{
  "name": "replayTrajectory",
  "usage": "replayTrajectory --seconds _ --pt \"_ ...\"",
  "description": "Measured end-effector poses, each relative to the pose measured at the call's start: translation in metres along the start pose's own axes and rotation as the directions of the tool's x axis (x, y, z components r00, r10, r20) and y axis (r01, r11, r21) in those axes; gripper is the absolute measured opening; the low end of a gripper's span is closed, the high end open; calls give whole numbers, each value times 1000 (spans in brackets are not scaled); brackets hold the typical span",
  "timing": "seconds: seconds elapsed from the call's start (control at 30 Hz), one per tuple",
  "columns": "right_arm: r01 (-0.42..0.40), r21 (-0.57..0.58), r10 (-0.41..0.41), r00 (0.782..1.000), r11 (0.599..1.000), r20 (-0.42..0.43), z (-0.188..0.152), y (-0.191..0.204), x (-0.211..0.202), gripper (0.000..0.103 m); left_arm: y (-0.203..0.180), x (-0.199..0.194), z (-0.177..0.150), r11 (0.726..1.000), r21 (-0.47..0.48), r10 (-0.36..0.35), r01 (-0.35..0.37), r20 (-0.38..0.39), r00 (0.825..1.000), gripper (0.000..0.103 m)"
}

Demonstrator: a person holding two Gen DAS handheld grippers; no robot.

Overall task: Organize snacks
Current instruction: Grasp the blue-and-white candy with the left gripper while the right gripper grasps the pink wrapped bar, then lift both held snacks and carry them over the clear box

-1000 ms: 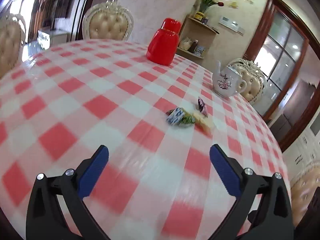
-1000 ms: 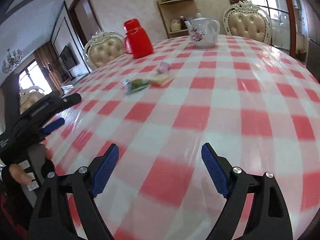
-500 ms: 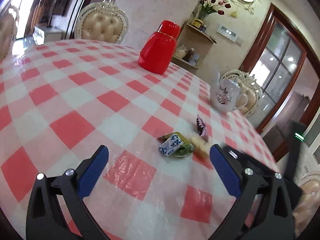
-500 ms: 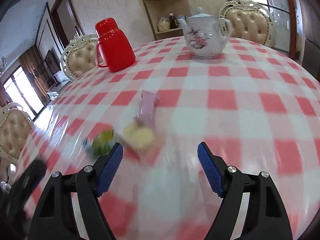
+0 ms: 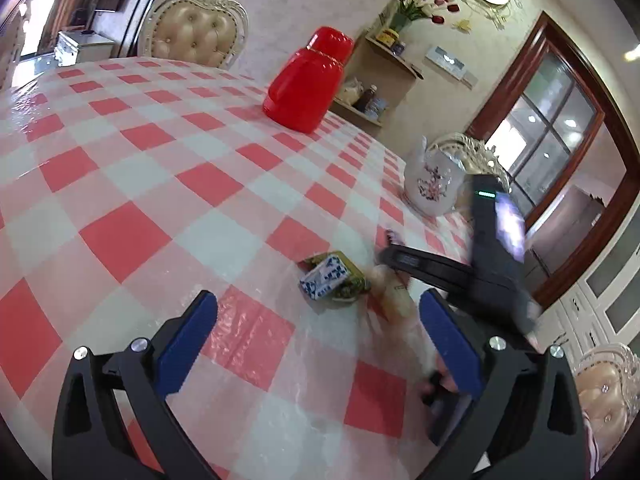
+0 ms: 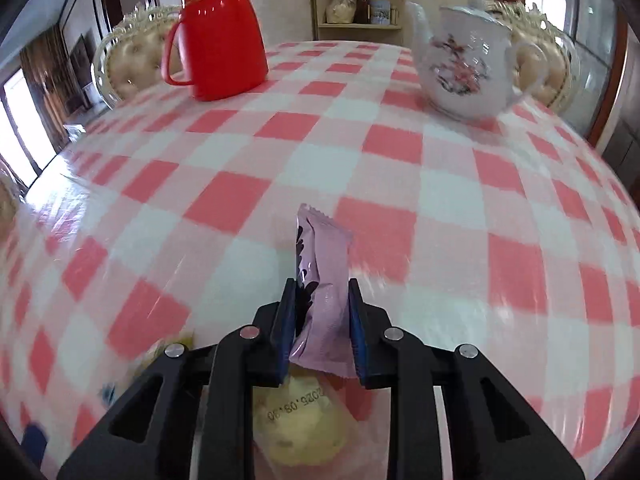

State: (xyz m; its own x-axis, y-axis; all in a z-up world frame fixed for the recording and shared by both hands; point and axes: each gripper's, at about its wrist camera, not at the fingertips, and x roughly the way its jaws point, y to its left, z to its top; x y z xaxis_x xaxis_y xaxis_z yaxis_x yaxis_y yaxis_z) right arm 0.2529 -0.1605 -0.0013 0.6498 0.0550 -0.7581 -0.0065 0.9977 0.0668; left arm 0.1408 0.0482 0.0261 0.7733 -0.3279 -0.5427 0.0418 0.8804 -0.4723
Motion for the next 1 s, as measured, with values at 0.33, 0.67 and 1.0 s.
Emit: replayTrajectory --seconds 0.33,0.67,1.0 --pt "-254 157 235 964 954 127 -114 -65 -127 23 -19 8 -6 996 85 17 -15 -23 1000 101" --pt "-289 122 277 955 950 105 -127 -53 -139 24 -40 73 25 981 152 128 -119 -53 990 97" --pt "-273 145 266 962 951 65 -131 -59 -126 24 -46 46 9 947 296 159 -128 -81 984 21"
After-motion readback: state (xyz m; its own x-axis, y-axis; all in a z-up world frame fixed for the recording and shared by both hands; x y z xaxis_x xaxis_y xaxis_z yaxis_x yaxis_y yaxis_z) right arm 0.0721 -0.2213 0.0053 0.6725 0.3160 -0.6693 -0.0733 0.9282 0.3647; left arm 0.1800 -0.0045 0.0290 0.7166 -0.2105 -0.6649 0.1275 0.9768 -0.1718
